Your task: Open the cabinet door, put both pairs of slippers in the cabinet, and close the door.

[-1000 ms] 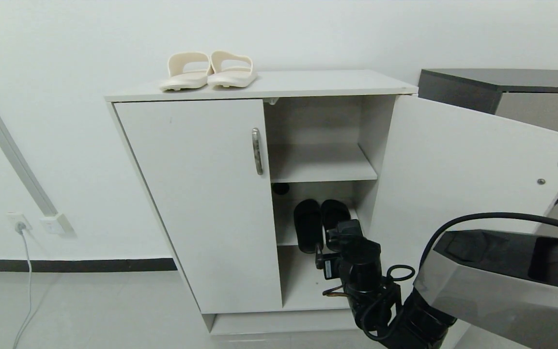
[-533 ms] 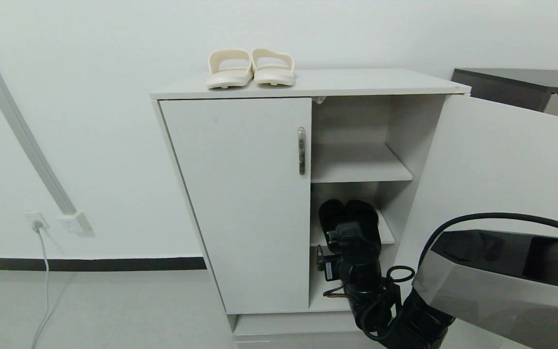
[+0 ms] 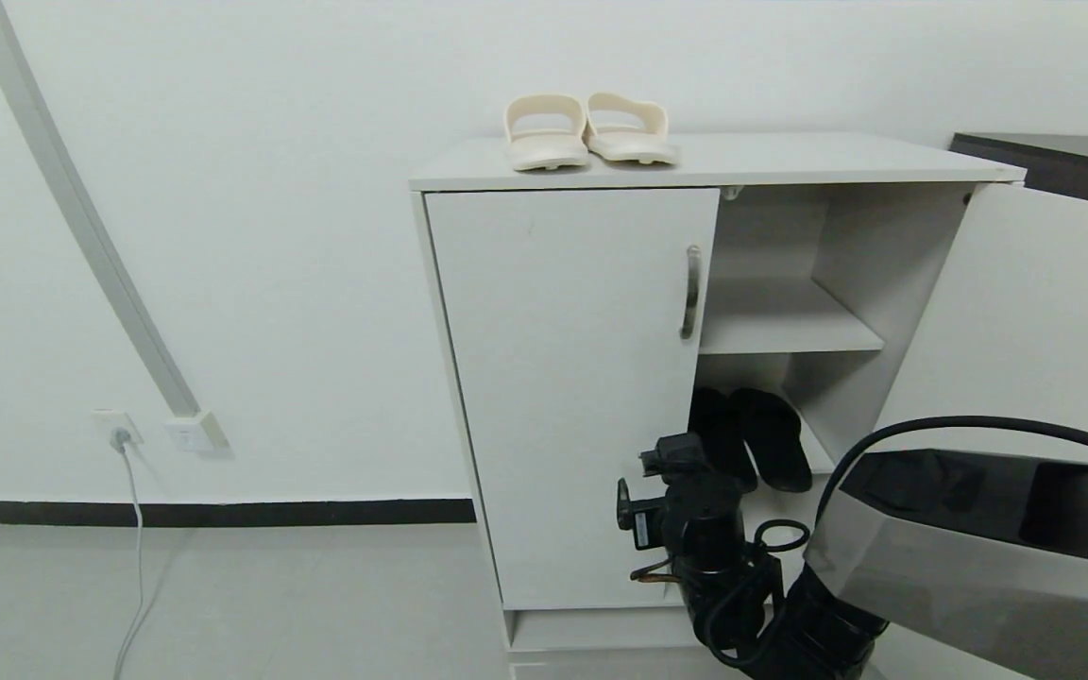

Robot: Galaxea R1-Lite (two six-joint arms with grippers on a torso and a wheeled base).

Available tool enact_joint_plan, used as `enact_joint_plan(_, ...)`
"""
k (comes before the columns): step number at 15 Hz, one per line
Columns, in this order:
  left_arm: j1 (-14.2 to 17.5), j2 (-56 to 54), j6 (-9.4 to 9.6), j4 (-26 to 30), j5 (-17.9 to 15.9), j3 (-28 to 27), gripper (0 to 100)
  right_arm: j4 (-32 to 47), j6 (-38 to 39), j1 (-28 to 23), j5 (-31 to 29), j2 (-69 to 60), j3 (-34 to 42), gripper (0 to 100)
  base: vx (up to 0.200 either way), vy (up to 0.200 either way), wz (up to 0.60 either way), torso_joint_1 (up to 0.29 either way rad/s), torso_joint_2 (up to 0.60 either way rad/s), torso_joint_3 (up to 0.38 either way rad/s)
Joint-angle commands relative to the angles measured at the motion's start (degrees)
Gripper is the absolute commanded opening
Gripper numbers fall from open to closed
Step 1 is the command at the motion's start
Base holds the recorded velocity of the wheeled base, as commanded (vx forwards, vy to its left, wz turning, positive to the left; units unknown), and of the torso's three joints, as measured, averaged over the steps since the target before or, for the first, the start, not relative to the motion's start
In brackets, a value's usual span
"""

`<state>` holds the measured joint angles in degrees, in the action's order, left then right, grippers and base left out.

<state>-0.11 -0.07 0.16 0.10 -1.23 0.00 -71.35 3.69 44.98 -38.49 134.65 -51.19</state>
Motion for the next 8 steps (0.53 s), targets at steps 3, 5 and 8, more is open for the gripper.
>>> enact_joint_plan(3, 0.0, 0.1, 0.46, 0.0, 0.0, 0.0, 0, -0.5, 0.0, 0.0, 0.0, 0.0, 0.6, 100, 0.000, 0.133, 0.00, 0.002, 0.00, 0.000)
enact_joint_plan(5, 0.0, 0.1, 0.19, 0.0, 0.0, 0.0, 0, -4.6, -0.7, -0.1, 0.3, 0.1, 1.2, 100, 0.000, 0.000, 0.00, 0.000, 0.00, 0.000)
enact_joint_plan(8, 0.0, 0.1, 0.19, 0.0, 0.0, 0.0, 0, -6.7, -3.9, -0.3, 0.6, 0.1, 2.0, 100, 0.000, 0.000, 0.00, 0.000, 0.00, 0.000)
